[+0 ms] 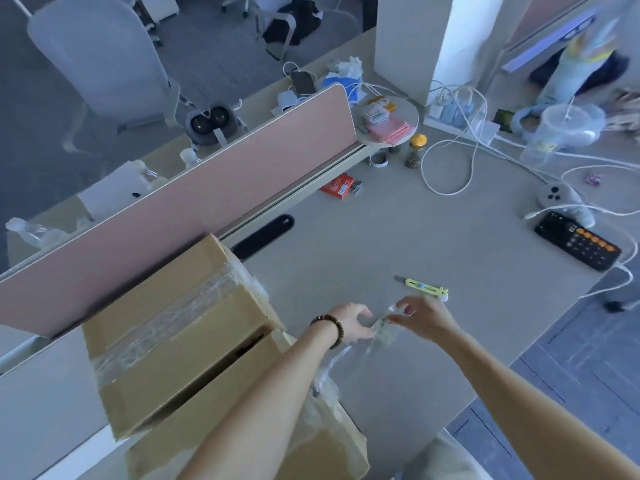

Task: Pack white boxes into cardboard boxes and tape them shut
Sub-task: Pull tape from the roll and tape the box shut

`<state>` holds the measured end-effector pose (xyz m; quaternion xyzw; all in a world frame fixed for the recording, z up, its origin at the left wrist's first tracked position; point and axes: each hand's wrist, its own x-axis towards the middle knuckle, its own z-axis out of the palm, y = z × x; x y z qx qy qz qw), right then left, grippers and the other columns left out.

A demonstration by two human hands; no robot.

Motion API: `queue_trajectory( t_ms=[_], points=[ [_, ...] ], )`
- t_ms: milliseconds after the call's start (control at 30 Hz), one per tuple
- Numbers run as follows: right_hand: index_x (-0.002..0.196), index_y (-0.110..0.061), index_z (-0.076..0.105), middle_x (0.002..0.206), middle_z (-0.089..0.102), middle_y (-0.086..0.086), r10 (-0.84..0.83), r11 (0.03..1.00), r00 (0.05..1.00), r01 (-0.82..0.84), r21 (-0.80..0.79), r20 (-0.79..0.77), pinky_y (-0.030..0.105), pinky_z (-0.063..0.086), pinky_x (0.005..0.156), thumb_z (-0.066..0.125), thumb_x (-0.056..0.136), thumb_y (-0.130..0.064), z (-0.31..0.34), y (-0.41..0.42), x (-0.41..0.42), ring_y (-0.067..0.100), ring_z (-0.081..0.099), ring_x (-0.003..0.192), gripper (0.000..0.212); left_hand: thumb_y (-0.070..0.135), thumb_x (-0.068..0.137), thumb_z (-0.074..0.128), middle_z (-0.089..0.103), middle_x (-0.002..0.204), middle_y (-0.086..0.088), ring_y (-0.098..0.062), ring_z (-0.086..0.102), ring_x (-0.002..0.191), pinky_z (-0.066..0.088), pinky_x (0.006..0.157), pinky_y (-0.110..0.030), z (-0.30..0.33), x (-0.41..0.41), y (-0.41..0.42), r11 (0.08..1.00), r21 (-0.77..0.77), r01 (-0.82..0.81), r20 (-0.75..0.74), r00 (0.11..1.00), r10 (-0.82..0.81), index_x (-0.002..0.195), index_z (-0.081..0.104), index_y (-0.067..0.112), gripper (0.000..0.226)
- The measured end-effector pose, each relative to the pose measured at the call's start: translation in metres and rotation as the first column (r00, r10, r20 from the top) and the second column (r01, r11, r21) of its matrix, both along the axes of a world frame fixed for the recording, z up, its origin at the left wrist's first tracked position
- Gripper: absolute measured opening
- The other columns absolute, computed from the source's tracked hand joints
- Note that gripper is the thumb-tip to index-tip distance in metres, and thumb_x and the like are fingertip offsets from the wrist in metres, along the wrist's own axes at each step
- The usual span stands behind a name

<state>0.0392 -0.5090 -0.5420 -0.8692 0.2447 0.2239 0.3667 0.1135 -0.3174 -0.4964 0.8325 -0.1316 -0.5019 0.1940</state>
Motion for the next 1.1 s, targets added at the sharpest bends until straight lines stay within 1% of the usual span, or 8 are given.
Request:
queue_trajectory(
  t_ms=[67, 167, 300, 367, 533, 700, 900, 1100],
  points=[
    [0.104, -0.031, 0.07, 0.091, 0.066, -0.01, -0.017, 1.0, 1.0, 0.017, 0.019, 0.006, 0.028, 0.052, 0.08, 0.078, 0.07, -0.064, -0.005, -0.002, -0.003, 0.014, 0.064, 0.089, 0.049, 0.037, 0.088, 0.071, 0.072, 0.09, -0.005, -0.018, 0.065, 0.066, 0.054, 0.067, -0.03, -0.014, 0.002, -0.008, 1.0, 0.004, -0.014, -0.092, 0.996, 0.014, 0.119, 0.056, 0.028, 0.036],
    [0.104, -0.033, 0.068, 0.091, 0.065, -0.012, -0.008, 0.999, 1.0, 0.008, 0.043, 0.005, 0.028, 0.051, 0.081, 0.076, 0.07, -0.066, -0.009, -0.007, -0.004, 0.012, 0.063, 0.091, 0.048, 0.02, 0.09, 0.071, 0.069, 0.074, -0.001, -0.011, 0.064, 0.057, 0.049, 0.054, -0.024, -0.027, 0.004, -0.017, 0.995, -0.045, -0.086, -0.155, 0.985, 0.078, 0.105, 0.056, 0.024, 0.022],
    [0.106, -0.035, 0.069, 0.1, 0.065, -0.011, -0.079, 0.995, 0.996, 0.075, 0.072, 0.051, 0.031, 0.052, 0.089, 0.072, 0.078, -0.061, -0.014, -0.022, 0.0, 0.01, 0.062, 0.097, 0.039, 0.015, 0.091, 0.071, 0.069, 0.063, 0.001, -0.008, 0.064, 0.052, 0.048, 0.048, -0.02, -0.035, 0.008, -0.02, 0.996, -0.025, -0.089, -0.218, 0.973, 0.082, 0.087, 0.055, 0.02, 0.017],
    [0.108, -0.031, 0.069, 0.107, 0.064, -0.008, -0.083, 0.996, 0.99, 0.086, -0.016, 0.11, 0.033, 0.051, 0.088, 0.07, 0.084, -0.054, -0.02, -0.036, 0.005, 0.015, 0.063, 0.1, 0.033, 0.014, 0.091, 0.07, 0.069, 0.066, -0.001, -0.01, 0.064, 0.053, 0.047, 0.048, -0.02, -0.037, 0.007, -0.02, 0.994, -0.024, -0.111, -0.235, 0.967, 0.102, 0.085, 0.057, 0.019, 0.015],
    [0.123, -0.024, 0.064, 0.118, 0.058, 0.001, 0.093, 0.96, 0.988, -0.056, -0.276, 0.122, 0.035, 0.04, 0.093, 0.065, 0.092, -0.034, -0.033, -0.06, 0.018, 0.026, 0.054, 0.112, 0.033, 0.011, 0.087, 0.072, 0.07, 0.064, -0.001, -0.012, 0.065, 0.054, 0.048, 0.051, -0.021, -0.04, 0.005, -0.021, 0.988, -0.048, -0.144, -0.214, 0.968, 0.131, 0.078, 0.062, 0.018, 0.015],
    [0.125, -0.024, 0.061, 0.119, 0.058, 0.003, 0.169, 0.912, 0.984, -0.133, -0.387, 0.06, 0.034, 0.037, 0.093, 0.062, 0.094, -0.027, -0.047, -0.066, 0.028, 0.027, 0.053, 0.113, 0.031, 0.011, 0.085, 0.073, 0.073, 0.072, -0.003, -0.015, 0.067, 0.062, 0.047, 0.055, -0.023, -0.043, 0.008, -0.024, 0.987, -0.02, -0.157, -0.23, 0.962, 0.149, 0.08, 0.065, 0.018, 0.011],
    [0.11, -0.018, 0.061, 0.107, 0.057, 0.006, 0.19, 0.916, 0.982, -0.169, -0.363, 0.022, 0.034, 0.039, 0.087, 0.058, 0.088, -0.006, -0.058, -0.069, 0.042, 0.03, 0.054, 0.104, 0.025, 0.011, 0.087, 0.07, 0.072, 0.075, -0.002, -0.009, 0.067, 0.055, 0.047, 0.054, -0.022, -0.037, 0.011, -0.027, 0.989, -0.002, -0.148, -0.253, 0.957, 0.142, 0.082, 0.064, 0.018, 0.011],
    [0.115, -0.017, 0.06, 0.112, 0.058, 0.009, 0.136, 0.982, 0.99, -0.14, -0.129, -0.04, 0.033, 0.042, 0.08, 0.061, 0.094, -0.016, -0.06, -0.07, 0.045, 0.032, 0.057, 0.11, 0.021, 0.01, 0.089, 0.07, 0.073, 0.08, -0.005, -0.009, 0.067, 0.056, 0.047, 0.052, -0.02, -0.039, 0.013, -0.024, 0.99, -0.009, -0.137, -0.278, 0.952, 0.13, 0.082, 0.063, 0.018, 0.013]
  ],
)
